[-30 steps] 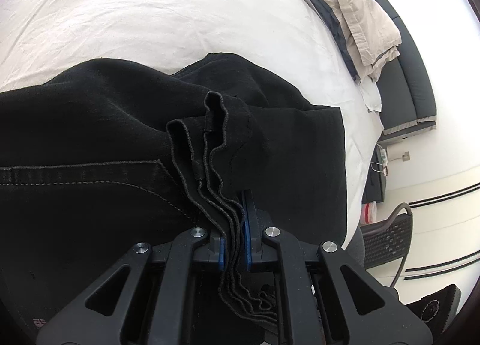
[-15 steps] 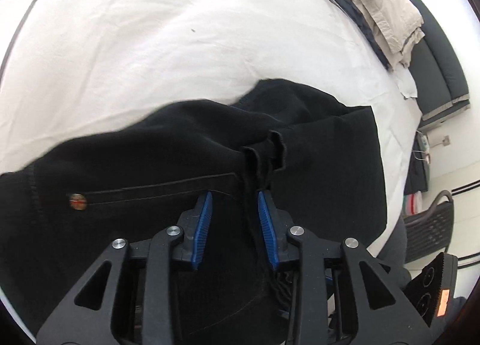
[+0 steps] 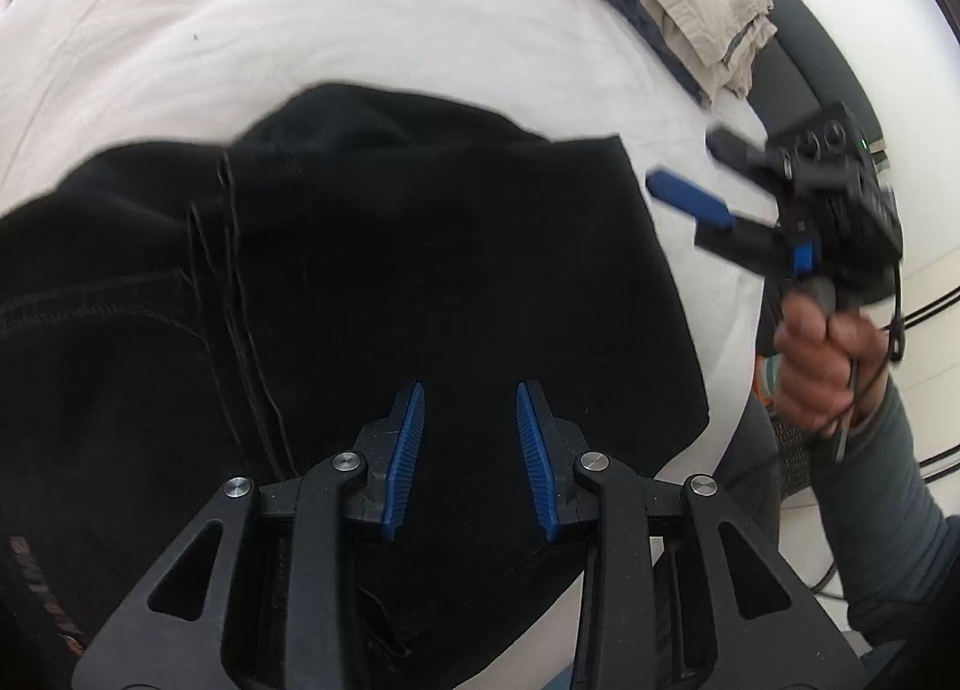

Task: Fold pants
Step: 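Grasp the folded edge with the left gripper while the right gripper releases it, then grasp the jeans edge with both grippers and lift it up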

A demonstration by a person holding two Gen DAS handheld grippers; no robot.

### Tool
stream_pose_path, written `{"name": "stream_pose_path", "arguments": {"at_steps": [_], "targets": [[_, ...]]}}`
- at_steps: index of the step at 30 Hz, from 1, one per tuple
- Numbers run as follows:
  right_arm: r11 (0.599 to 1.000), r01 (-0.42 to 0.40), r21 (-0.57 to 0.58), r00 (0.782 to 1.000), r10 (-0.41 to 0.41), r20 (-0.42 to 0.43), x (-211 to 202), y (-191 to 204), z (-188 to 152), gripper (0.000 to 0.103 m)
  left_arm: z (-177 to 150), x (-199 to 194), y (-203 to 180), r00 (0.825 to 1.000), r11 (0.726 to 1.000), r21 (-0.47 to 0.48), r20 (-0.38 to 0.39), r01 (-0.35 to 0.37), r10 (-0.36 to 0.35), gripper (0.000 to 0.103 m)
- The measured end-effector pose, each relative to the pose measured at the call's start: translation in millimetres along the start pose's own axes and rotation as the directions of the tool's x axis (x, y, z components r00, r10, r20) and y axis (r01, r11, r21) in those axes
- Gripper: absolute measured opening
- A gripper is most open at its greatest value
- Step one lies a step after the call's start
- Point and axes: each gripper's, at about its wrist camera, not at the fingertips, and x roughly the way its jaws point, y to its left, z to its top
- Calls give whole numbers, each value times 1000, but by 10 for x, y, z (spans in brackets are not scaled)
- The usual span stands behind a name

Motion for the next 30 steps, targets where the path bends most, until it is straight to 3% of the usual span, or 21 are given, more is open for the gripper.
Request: {"name": "stream_pose_path", "arguments": {"at_steps": [3,4,6,11,16,20,22,24,28,30], "targets": [[997,7,74,1000,-6,-6,62,-358,264,50,-192,50,25,1000,1000,-18,8,15,-15,31],[996,-18,90,999,21,-30,125,-450,284,50,-237,23,58,1000,999,-23,16,26,-25,31],[993,14,115,997,-5,-80,231,-608,272,47,-325,-27,89,999,999,-31,26,37,-36,31],[995,-12,102,990,26,-135,153,-522,-99,47,-474,-65,84,997,998,-18,55,54,-53,31],[995,53,88,972,-31,-234,8,-454,-758,49,-600,-80,182,994,996,-38,81,77,-74,31],[988,44,149,977,-11,-214,-252,-424,-1035,49,-784,-250,326,990,994,-51,107,97,-91,31],[990,74,120,972,-45,-229,-319,-335,-1085,50,-886,-360,340,988,993,-60,129,98,-90,31],[992,110,65,966,-92,-240,-310,-185,-1127,52,-974,-533,315,982,992,-81,170,99,-84,31],[1000,0,11,986,2,-169,-277,124,-1049,53,-1320,-1066,405,950,985,-143,309,93,-45,31],[999,-36,5,988,37,-153,-211,137,-969,61,-1524,-1367,530,926,979,-192,377,68,10,31]]}}
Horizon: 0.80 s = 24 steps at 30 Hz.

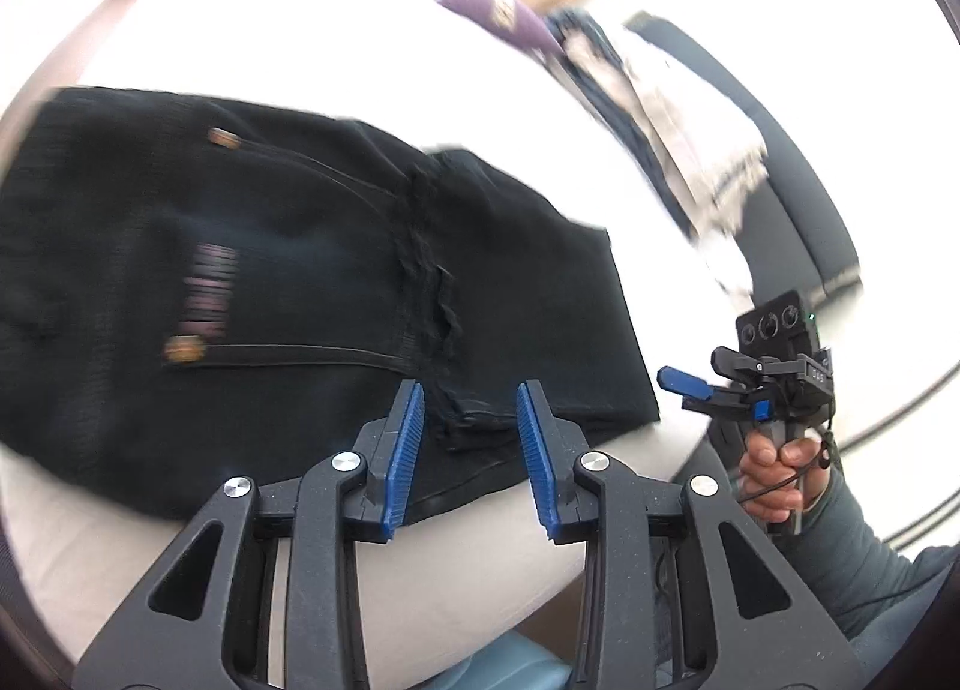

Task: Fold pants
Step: 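Grasp the jeans edge with both grippers and lift it up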

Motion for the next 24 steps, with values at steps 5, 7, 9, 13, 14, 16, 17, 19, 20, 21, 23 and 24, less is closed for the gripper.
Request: {"name": "stream_pose_path", "arguments": {"at_steps": [5,7,9,13,14,16,17,19,20,21,23,24], "targets": [[975,191,110,980,-184,-72,333,-424,169,54,-140,-908,464,961,984,-175,259,-47,92,88],[978,167,124,986,-162,-49,296,-395,189,56,-172,-1117,705,950,968,-248,288,-49,122,89],[987,110,119,994,-108,-24,252,-267,223,57,-261,-1261,952,941,942,-332,303,-46,152,89],[997,-15,71,1000,14,24,291,83,389,67,-400,-1247,1380,941,871,-491,295,-2,169,89],[997,-38,68,999,36,26,323,137,444,67,-415,-1207,1459,944,855,-519,286,12,161,89],[995,-67,68,998,66,18,477,228,563,67,-431,-1117,1577,950,839,-544,274,23,152,89],[995,-77,65,997,76,9,568,261,613,67,-426,-1079,1667,955,829,-559,262,29,143,89],[995,-79,62,997,80,-12,762,291,700,67,-410,-894,1715,959,800,-597,253,52,126,89],[995,-75,71,997,77,-21,867,294,735,67,-394,-806,1796,962,786,-614,252,71,109,89],[993,-81,84,996,84,-30,948,273,757,67,-395,-766,1846,963,777,-623,253,89,93,89],[989,-99,107,993,104,-46,1096,232,783,67,-392,-675,1962,963,750,-652,259,117,75,87],[988,-99,115,993,106,-53,1153,215,789,67,-373,-619,1995,960,742,-658,271,129,73,87]]}}
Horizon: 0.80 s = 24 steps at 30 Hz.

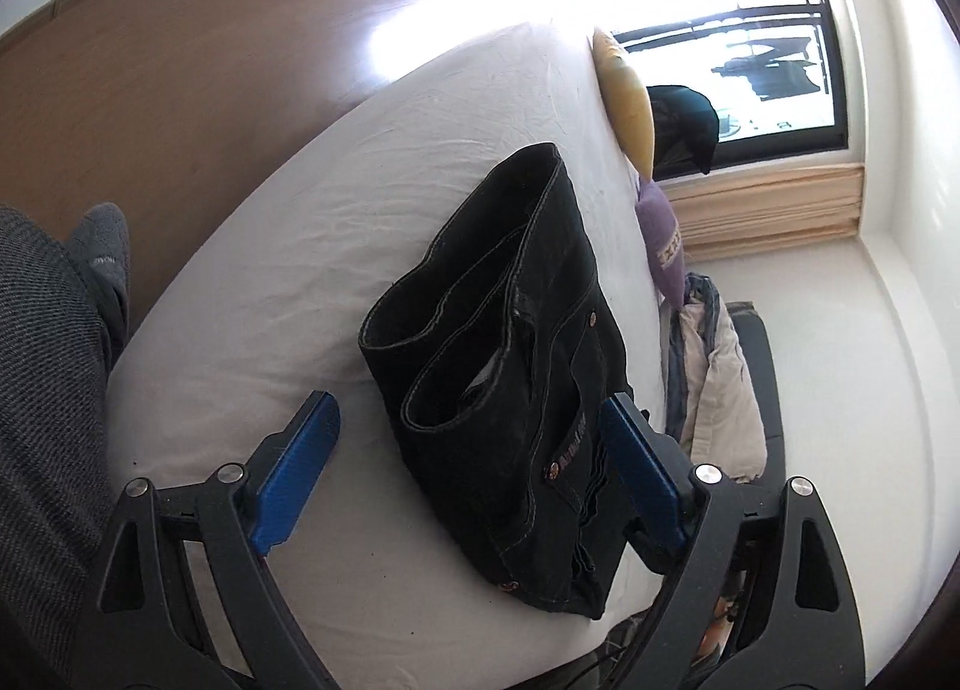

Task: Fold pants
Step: 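Grasp the jeans edge with both grippers and lift it up, then fold the lifted jeans over onto themselves with both grippers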

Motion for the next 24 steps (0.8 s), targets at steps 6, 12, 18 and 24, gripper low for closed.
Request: {"name": "stream_pose_path", "arguments": {"at_steps": [6,12,18,24], "targets": [[999,-14,46,999,16,-36,126,-163,40,67,105,77,-2,998,998,-33,-5,58,-58,66],[998,23,63,994,-16,-106,372,-243,46,67,39,168,26,998,997,-50,-17,61,-62,23],[987,161,5,972,-157,-173,625,-177,34,66,11,71,-210,998,998,37,5,54,-55,15],[987,161,-26,975,-164,-153,639,-181,-13,68,-23,48,-616,999,988,148,23,43,-47,14]]}}
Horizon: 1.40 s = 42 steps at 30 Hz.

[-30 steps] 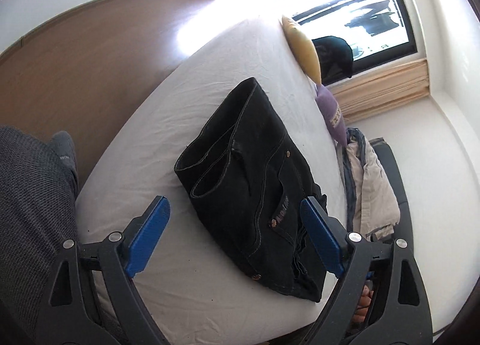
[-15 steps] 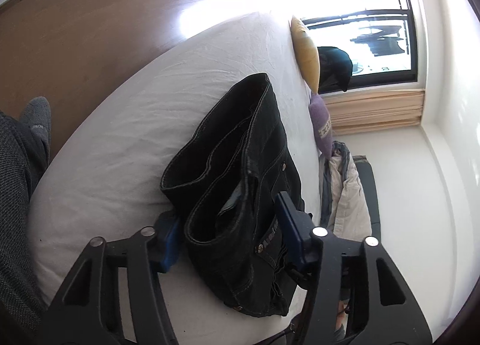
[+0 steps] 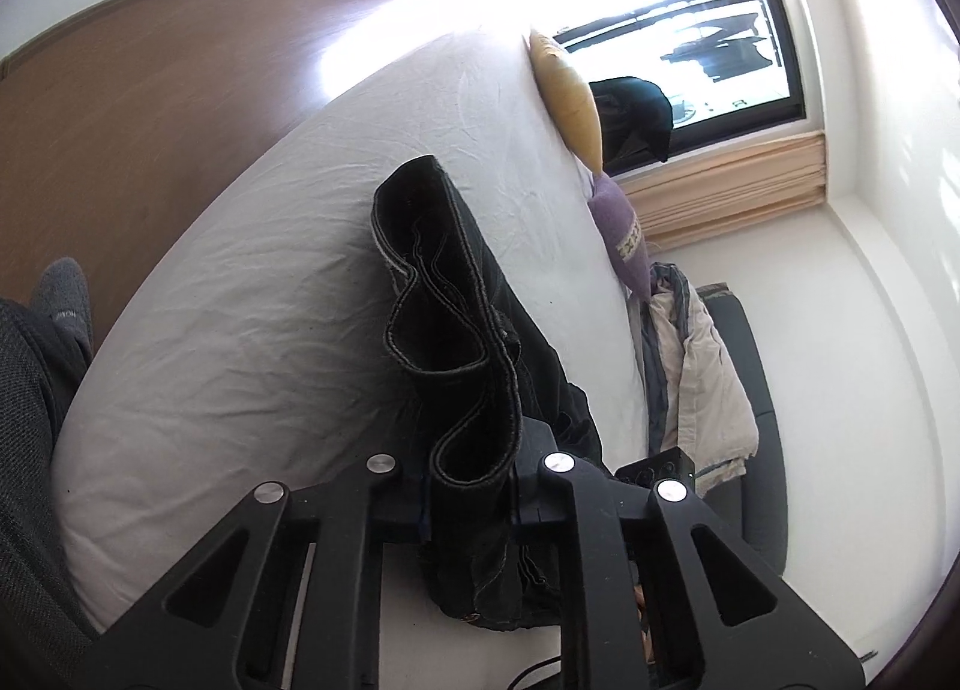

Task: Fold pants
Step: 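Fold the lifted jeans over onto themselves with both grippers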

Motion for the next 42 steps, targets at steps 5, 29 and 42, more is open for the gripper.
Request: {"name": "stream_pose_path", "arguments": {"at_steps": [5,29,42], "targets": [[1000,-14,-7,999,15,28,-28,-27,-46,67,22,-2,-345,1000,997,77,5,-4,3,14],[996,-38,-79,967,57,247,-2198,-278,-96,94,-2304,1636,-2768,944,502,861,-230,83,239,14],[957,258,-135,962,-241,133,-1774,-99,-72,40,-2780,1731,-2658,944,288,957,-124,33,306,14]]}}
